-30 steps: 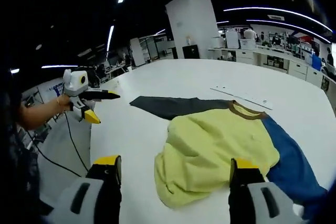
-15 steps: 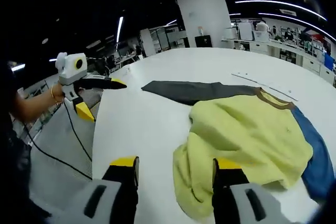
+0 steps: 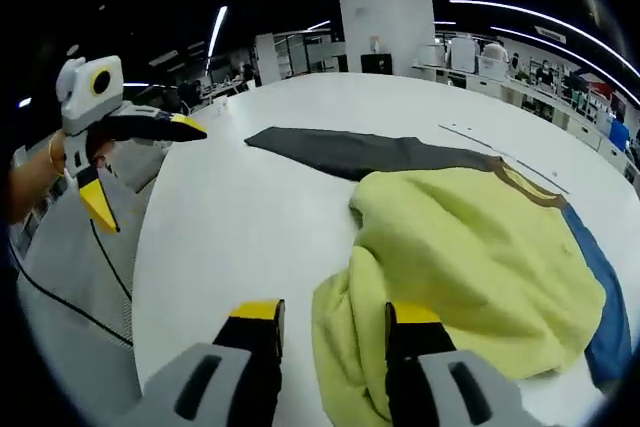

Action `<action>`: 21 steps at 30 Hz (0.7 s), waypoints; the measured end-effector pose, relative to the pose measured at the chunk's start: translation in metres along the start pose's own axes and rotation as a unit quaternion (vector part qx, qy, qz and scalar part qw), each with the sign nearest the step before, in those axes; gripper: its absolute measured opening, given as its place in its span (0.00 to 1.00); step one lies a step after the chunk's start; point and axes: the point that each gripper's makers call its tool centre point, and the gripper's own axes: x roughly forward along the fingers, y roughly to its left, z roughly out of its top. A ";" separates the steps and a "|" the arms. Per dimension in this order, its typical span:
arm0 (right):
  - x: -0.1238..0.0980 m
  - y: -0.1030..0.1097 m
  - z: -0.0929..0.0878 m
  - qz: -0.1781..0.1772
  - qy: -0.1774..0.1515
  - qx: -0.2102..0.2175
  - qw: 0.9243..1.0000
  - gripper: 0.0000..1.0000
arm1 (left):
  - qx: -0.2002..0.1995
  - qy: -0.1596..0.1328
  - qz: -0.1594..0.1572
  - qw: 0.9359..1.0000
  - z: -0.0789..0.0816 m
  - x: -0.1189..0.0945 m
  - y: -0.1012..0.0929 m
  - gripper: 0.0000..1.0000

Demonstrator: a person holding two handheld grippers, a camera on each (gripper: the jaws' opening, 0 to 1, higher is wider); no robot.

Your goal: Fold the garment on the visible template until the final outline fits inside the template.

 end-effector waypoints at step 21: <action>0.001 -0.016 0.006 -0.035 -0.016 0.030 0.999 0.00 | -0.012 -0.001 0.007 1.000 -0.007 -0.001 -0.001 0.80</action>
